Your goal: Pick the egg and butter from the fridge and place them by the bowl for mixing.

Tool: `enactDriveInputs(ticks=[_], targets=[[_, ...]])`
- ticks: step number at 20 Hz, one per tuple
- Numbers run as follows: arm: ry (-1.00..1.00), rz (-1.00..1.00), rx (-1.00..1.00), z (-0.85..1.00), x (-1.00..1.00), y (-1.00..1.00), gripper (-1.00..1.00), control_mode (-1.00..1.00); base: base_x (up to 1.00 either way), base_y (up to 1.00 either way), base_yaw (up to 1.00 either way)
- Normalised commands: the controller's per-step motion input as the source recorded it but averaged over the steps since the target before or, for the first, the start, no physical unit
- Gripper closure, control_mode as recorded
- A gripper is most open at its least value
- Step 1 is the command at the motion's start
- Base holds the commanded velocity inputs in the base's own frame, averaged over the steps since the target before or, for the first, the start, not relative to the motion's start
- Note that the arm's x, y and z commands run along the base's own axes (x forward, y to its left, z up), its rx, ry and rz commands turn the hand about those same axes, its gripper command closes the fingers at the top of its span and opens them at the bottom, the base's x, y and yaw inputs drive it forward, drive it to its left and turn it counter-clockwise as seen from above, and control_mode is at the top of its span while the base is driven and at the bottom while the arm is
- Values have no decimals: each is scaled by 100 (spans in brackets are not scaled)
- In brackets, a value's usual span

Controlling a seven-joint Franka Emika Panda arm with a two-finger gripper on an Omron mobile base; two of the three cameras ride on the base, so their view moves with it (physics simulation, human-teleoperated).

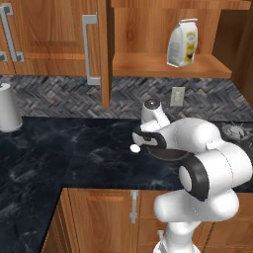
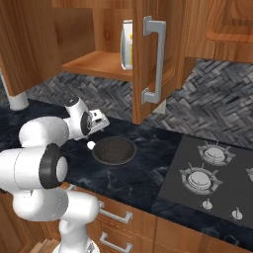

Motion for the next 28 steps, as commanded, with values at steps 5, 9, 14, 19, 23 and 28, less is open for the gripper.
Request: enactDriveInputs(ticks=[5,9,14,19,23,28], targets=[[-3,-22,12,30,-38,-23,-100,-100,0,0,0],[-9,-11,31,39,-43,-33,-100,-100,0,0,0],[-6,-12,28,33,-45,-27,-100,-100,0,0,0],[0,-26,2,31,-37,-8,-100,-100,0,0,0],[0,-23,1,30,-33,-5,-100,-100,0,0,0],[-1,-6,8,24,-40,-10,-100,-100,0,0,0]])
